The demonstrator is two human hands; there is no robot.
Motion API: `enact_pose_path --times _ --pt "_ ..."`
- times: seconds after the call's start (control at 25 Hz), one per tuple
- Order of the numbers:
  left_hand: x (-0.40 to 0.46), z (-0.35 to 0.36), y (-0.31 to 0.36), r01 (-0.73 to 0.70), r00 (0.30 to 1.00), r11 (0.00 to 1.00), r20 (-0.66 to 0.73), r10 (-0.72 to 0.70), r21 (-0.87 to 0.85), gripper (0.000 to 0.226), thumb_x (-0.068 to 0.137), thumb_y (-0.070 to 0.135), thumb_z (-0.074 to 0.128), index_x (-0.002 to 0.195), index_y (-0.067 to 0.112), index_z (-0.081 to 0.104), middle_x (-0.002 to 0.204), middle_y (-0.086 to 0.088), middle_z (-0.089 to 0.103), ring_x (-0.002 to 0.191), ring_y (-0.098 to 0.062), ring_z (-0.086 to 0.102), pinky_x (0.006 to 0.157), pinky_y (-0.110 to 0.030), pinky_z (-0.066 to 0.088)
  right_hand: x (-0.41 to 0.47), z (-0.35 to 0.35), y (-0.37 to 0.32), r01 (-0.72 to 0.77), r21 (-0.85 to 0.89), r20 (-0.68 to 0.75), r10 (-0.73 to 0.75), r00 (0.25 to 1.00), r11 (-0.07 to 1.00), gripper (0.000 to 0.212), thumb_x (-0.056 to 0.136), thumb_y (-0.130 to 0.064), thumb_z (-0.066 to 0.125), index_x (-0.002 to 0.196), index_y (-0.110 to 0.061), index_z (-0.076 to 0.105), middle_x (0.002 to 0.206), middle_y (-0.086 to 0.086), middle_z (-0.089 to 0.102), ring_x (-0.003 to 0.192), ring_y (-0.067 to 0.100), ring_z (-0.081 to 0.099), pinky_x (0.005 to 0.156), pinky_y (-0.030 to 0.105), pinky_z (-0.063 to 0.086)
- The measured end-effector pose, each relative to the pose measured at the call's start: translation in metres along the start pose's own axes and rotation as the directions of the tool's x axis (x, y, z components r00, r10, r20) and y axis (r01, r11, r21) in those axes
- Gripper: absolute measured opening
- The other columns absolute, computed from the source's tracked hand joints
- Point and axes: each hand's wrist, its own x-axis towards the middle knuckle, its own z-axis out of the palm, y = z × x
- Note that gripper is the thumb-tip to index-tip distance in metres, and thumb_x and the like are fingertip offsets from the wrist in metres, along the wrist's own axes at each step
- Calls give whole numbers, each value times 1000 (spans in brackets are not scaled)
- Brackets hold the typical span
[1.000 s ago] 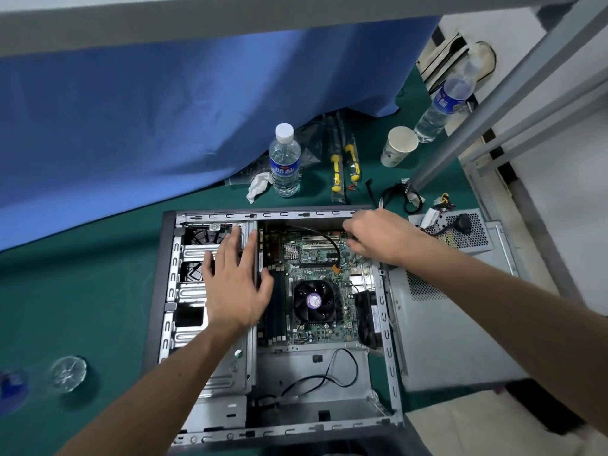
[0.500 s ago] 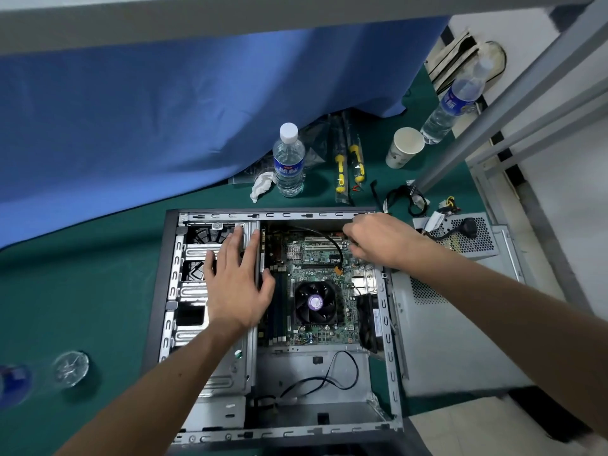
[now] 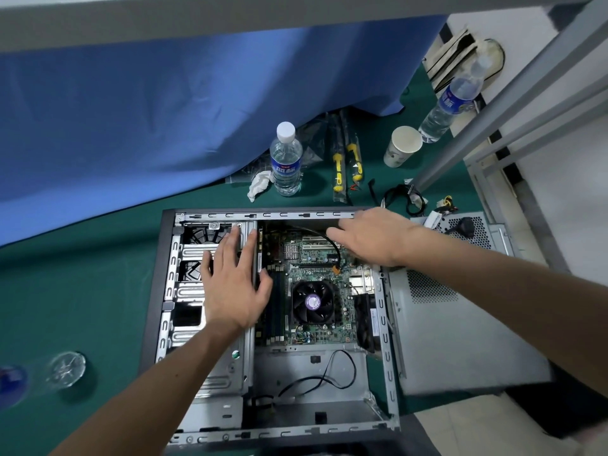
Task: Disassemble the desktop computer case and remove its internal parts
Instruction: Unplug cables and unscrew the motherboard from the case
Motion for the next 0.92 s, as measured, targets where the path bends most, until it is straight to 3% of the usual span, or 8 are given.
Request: enact_pose_path --times 0.12,0.2,0.32,0.44,0.52,0.68,0.8,0.92 --pt "0 -1 0 -1 1000 1000 -2 1 -3 72 89 51 34 155 28 19 162 -5 15 147 -22 18 118 -56 14 -9 -2 5 62 114 -26 -60 998 992 53 79 12 46 123 -18 43 102 -3 42 90 17 34 75 33 36" --pt "0 -1 0 -2 1000 1000 -2 2 -12 72 89 51 34 155 28 19 162 -5 15 147 -22 18 118 -55 14 -8 -1 -5 -41 91 31 39 999 995 34 93 -15 53 126 -17 43 109 2 45 95 20 44 74 34 43" --pt "-1 -1 0 1 1000 1000 -12 -1 -17 72 88 50 34 155 27 19 162 -5 16 147 -22 19 118 -56 14 -1 0 -16 -281 -98 47 286 957 955 48 102 -53 26 114 -11 46 89 3 56 68 18 55 50 31 41" --pt "-1 -1 0 -2 1000 1000 -5 2 -10 73 88 50 34 156 28 17 162 -5 15 147 -21 19 118 -55 13 0 0 -14 -192 -16 -12 192 981 981 21 101 -19 40 120 -12 47 102 7 54 90 24 53 72 35 48" --pt "-1 0 0 0 1000 1000 -7 0 -11 73 88 49 35 156 29 16 162 -4 14 147 -21 18 118 -55 12 -3 -5 -10 -105 81 74 99 992 991 41 88 -5 51 128 -16 45 120 11 44 112 29 42 85 37 41" --pt "-1 0 0 -2 1000 1000 -15 2 -15 72 88 49 37 155 29 18 161 -5 15 147 -22 18 119 -53 11 -1 -3 -18 -328 -82 113 336 935 941 43 103 -46 35 125 -10 43 105 12 53 86 27 55 59 34 43" --pt "0 1 -1 -5 1000 1000 -22 4 -17 72 88 49 38 155 29 18 161 -4 16 147 -22 18 119 -53 11 1 -2 -15 -263 -5 54 263 963 965 24 101 -15 38 123 -10 44 94 8 55 83 25 54 67 35 48" --pt "-1 0 -1 -3 1000 1000 -25 2 -22 72 88 48 38 155 29 19 161 -4 16 147 -21 19 119 -53 12 -4 -3 -2 -82 24 24 81 996 996 49 85 -6 55 131 -16 42 120 10 45 109 26 39 78 33 38"
